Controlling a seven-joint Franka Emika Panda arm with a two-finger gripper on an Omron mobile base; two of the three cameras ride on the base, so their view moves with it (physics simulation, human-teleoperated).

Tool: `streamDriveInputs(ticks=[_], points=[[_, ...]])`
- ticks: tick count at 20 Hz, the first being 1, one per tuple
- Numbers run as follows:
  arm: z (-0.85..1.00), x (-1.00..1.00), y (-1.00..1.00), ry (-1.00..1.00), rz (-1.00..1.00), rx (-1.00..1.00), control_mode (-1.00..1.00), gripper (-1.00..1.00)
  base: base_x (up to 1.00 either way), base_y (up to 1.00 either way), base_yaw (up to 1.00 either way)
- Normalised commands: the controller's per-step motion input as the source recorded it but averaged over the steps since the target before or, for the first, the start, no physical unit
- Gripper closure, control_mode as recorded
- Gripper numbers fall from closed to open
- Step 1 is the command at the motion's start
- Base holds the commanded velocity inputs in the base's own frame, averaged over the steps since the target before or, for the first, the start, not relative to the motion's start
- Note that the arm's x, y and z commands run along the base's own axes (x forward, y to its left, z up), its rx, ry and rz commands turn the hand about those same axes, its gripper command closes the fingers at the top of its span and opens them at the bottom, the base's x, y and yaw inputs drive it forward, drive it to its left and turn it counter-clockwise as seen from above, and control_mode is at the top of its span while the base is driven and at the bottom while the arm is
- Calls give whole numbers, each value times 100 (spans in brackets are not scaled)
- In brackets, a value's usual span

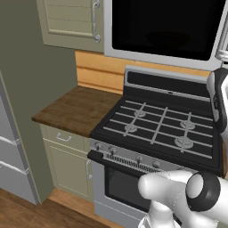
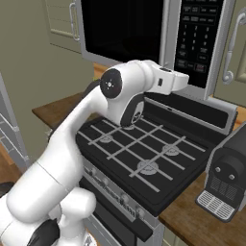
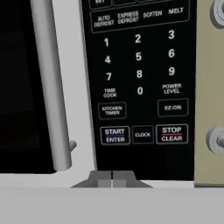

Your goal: Pick the eggplant from the sink and place it in the bowl. Then pick the bowl and place it in the microwave. Then close the microwave door and press the start button.

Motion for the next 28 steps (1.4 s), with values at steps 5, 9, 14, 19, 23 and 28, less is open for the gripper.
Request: streamDriveInputs(ticks=[5, 9, 14, 19, 23, 28], points=[[0, 36, -21, 0, 0, 3, -100, 100, 0, 0, 0], [0, 25, -7, 0, 0, 2, -100, 100, 0, 0, 0], [3, 17, -4, 0, 0, 1, -100, 100, 0, 0, 0], [5, 25, -17, 0, 1, 1, -100, 100, 0, 0, 0], [0, 9, -15, -1, 6, 0, -100, 100, 0, 0, 0], [0, 8, -25, -2, 6, 1, -100, 100, 0, 0, 0]])
